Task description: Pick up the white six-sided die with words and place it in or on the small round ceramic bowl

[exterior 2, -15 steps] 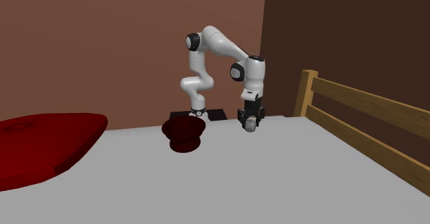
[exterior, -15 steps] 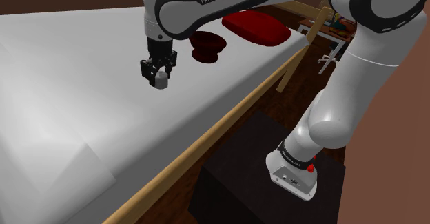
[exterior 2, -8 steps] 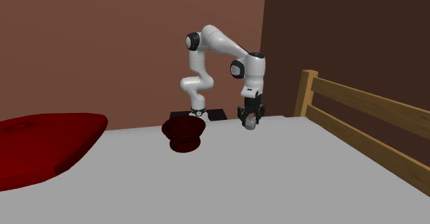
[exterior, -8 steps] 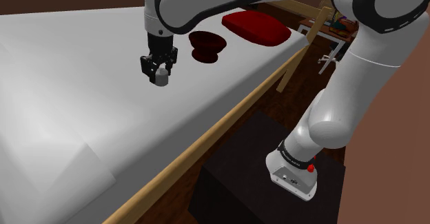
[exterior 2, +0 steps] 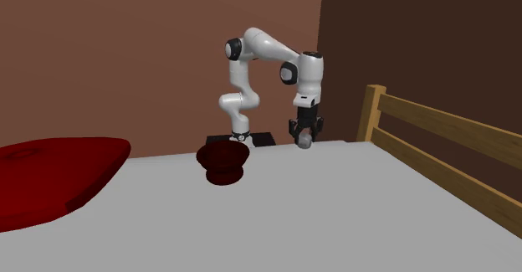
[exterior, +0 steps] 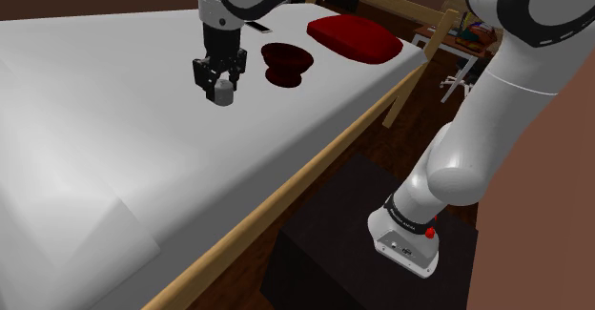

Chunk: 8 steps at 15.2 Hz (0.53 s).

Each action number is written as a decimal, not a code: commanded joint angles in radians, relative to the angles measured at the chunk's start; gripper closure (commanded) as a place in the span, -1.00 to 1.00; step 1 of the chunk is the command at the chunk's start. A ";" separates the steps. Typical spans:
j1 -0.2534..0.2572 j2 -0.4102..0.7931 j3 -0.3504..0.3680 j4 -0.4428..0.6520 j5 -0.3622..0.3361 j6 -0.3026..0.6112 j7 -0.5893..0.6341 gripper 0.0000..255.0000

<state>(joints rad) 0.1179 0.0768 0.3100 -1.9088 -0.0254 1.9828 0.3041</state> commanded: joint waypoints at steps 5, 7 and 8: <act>0.000 -0.016 0.001 0.063 0.006 -0.079 -0.003 1.00; 0.000 -0.020 0.001 0.085 0.007 -0.105 -0.003 1.00; 0.000 -0.022 0.001 0.097 0.008 -0.118 -0.004 1.00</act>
<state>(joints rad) 0.1172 0.0563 0.3105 -1.8247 -0.0178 1.8791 0.2994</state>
